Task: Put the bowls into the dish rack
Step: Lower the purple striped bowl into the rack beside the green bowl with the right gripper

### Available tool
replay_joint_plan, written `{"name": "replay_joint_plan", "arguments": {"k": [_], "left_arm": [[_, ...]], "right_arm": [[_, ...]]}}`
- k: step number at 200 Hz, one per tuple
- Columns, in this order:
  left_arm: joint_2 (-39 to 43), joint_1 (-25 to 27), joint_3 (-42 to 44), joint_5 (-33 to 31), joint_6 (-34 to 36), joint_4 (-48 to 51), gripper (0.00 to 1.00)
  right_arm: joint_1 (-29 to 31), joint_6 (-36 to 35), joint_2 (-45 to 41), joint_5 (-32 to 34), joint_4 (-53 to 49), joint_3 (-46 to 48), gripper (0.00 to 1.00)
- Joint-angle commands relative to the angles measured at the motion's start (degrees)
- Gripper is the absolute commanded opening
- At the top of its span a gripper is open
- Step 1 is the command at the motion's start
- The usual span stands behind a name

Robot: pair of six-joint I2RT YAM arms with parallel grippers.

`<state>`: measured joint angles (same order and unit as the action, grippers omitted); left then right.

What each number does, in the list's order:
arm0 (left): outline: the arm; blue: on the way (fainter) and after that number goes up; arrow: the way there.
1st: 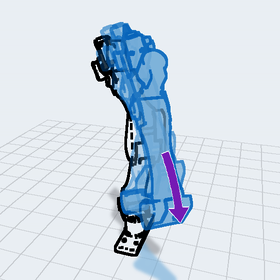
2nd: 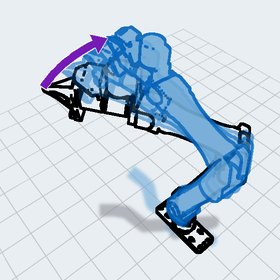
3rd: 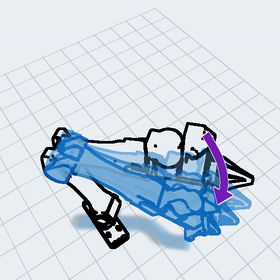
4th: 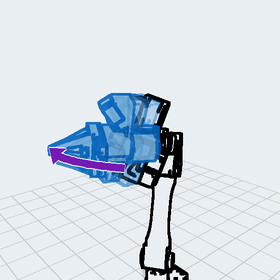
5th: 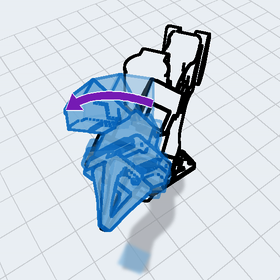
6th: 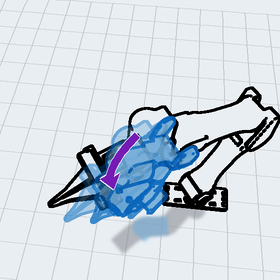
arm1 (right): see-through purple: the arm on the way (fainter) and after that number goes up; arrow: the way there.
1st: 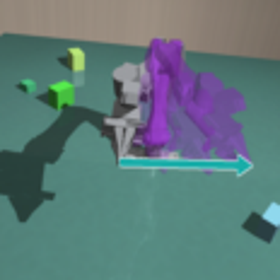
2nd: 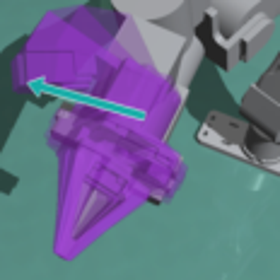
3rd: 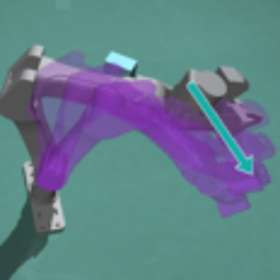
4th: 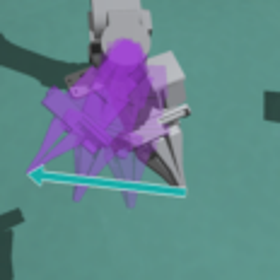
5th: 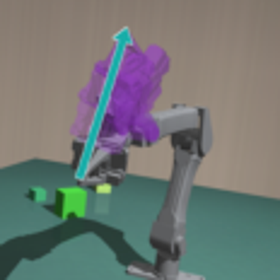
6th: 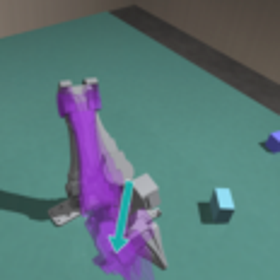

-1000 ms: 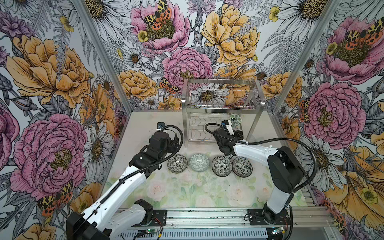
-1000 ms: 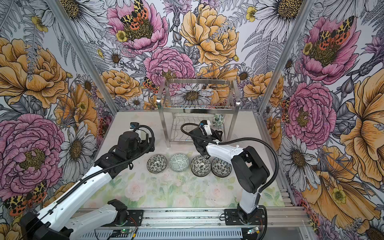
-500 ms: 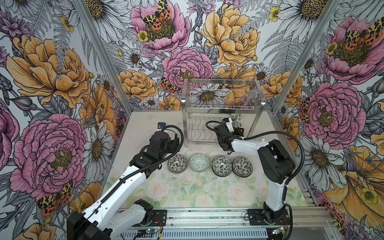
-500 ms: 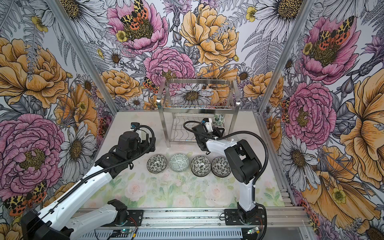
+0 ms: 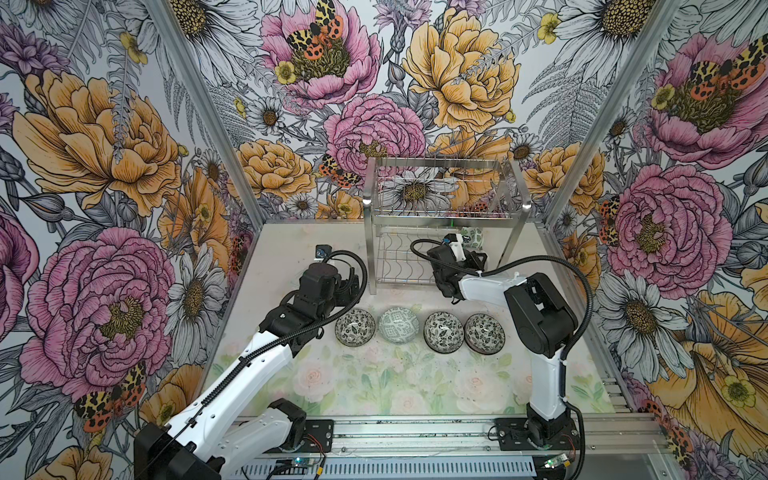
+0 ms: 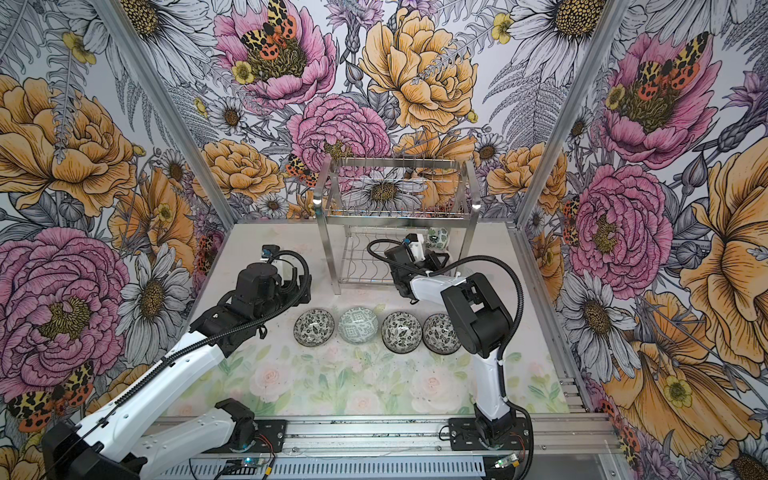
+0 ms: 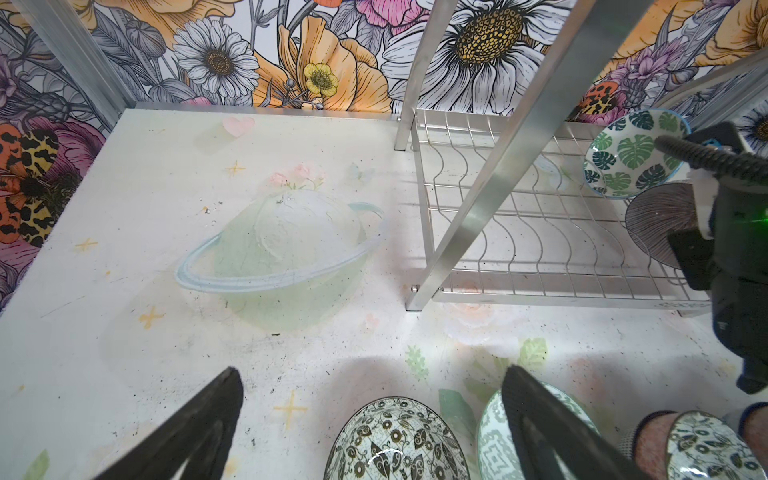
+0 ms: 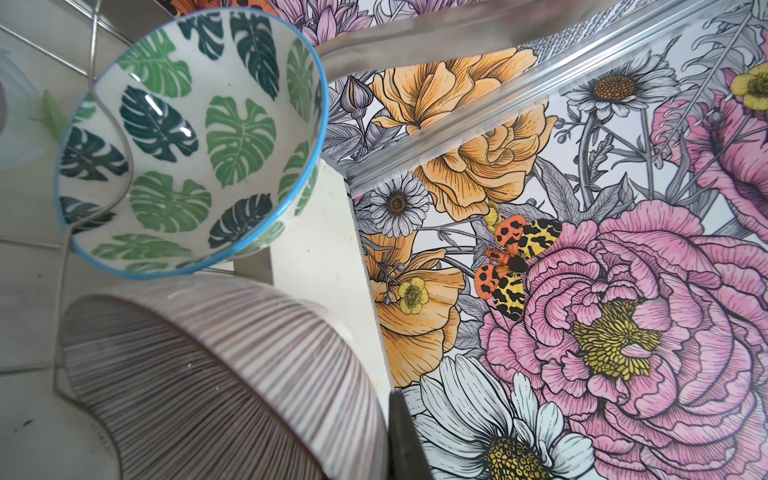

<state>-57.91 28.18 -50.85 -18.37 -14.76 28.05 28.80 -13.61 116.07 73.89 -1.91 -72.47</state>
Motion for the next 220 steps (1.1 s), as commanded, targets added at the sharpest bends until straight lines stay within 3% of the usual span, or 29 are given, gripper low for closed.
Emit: {"name": "replay_joint_plan", "arguments": {"k": [1,149,173,220], "left_arm": [[0.4,-0.8,1.0,1.3,0.3,-1.4,0.99],[0.2,-0.7,1.1,3.0,-0.5,-2.0,0.99],[0.8,-0.6,1.5,3.1,-0.7,-2.0,0.99],[1.8,0.0,1.8,3.3,-1.0,-1.6,0.99]], "right_arm": [[0.1,0.1,0.2,1.0,-0.3,-1.4,0.00],[1.7,6.7,-5.2,-4.1,-5.8,1.1,0.31],[1.7,6.7,-6.5,-4.1,-5.9,1.9,0.42],[2.6,6.2,-10.3,-7.5,-6.0,3.8,0.77]]}}
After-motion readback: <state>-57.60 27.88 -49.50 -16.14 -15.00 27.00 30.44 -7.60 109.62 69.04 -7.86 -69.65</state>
